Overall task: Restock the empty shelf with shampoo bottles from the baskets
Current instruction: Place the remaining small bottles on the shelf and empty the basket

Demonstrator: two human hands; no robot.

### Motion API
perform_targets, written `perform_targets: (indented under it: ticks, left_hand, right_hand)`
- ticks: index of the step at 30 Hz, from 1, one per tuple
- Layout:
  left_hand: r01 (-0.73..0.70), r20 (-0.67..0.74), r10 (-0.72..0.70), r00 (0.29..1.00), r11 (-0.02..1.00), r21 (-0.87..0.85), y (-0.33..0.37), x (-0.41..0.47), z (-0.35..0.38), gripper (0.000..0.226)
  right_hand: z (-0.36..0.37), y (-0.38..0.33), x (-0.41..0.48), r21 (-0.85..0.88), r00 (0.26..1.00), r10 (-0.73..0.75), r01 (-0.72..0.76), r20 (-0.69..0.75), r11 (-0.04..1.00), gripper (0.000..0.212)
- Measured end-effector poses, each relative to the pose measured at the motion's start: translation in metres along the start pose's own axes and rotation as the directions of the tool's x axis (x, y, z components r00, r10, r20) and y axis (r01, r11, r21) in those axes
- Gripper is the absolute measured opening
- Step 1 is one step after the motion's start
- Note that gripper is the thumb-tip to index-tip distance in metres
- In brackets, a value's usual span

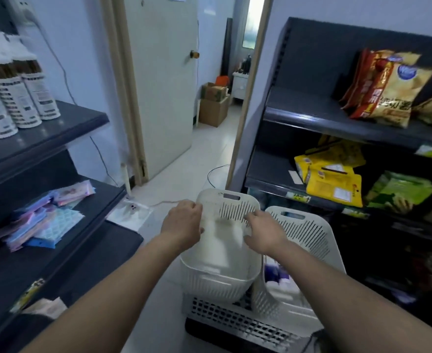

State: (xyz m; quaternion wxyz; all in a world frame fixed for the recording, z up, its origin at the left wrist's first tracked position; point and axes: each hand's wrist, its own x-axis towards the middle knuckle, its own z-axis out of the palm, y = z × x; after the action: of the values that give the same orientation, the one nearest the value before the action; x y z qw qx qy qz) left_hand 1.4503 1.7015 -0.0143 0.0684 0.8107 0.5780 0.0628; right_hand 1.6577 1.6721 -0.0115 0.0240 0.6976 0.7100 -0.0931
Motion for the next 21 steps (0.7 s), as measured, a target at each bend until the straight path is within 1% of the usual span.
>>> perform_targets:
  ticks: [5,8,11,13,15,19,21]
  left_hand:
    - [-0.084,0.029,0.083,0.996,0.996,0.023,0.065,0.038,0.022,0.047]
    - [-0.133,0.089,0.13,0.987,0.991,0.024,0.096,0.056,0.034,0.045]
    - [-0.19,0.11,0.189,0.976,0.982,0.006,0.118,0.078,0.05,0.041]
    - [-0.248,0.14,0.243,0.96,0.968,0.022,0.134,0.092,0.061,0.038]
    - [-0.306,0.152,0.299,0.942,0.952,0.028,0.149,0.109,0.074,0.041]
    - [-0.362,0.214,0.36,0.908,0.932,-0.035,0.172,0.14,0.106,0.03]
    - [-0.405,0.256,0.401,0.88,0.914,-0.042,0.184,0.15,0.12,0.031]
  right_hand:
    - [0.005,0.071,0.0,0.027,0.997,0.081,-0.081,0.003,0.996,0.047]
    - [0.012,0.107,0.002,0.049,0.99,0.132,-0.134,0.044,0.99,0.048]
    - [0.023,0.136,0.006,0.074,0.981,0.184,-0.189,0.067,0.979,0.051]
    - [0.032,0.152,0.01,0.08,0.972,0.217,-0.224,0.092,0.971,0.054]
    - [0.04,0.166,0.015,0.082,0.96,0.253,-0.263,0.122,0.961,0.055]
    - [0.059,0.193,0.021,0.077,0.931,0.312,-0.33,0.189,0.941,0.055]
    - [0.069,0.206,0.024,0.075,0.915,0.345,-0.367,0.209,0.927,0.055]
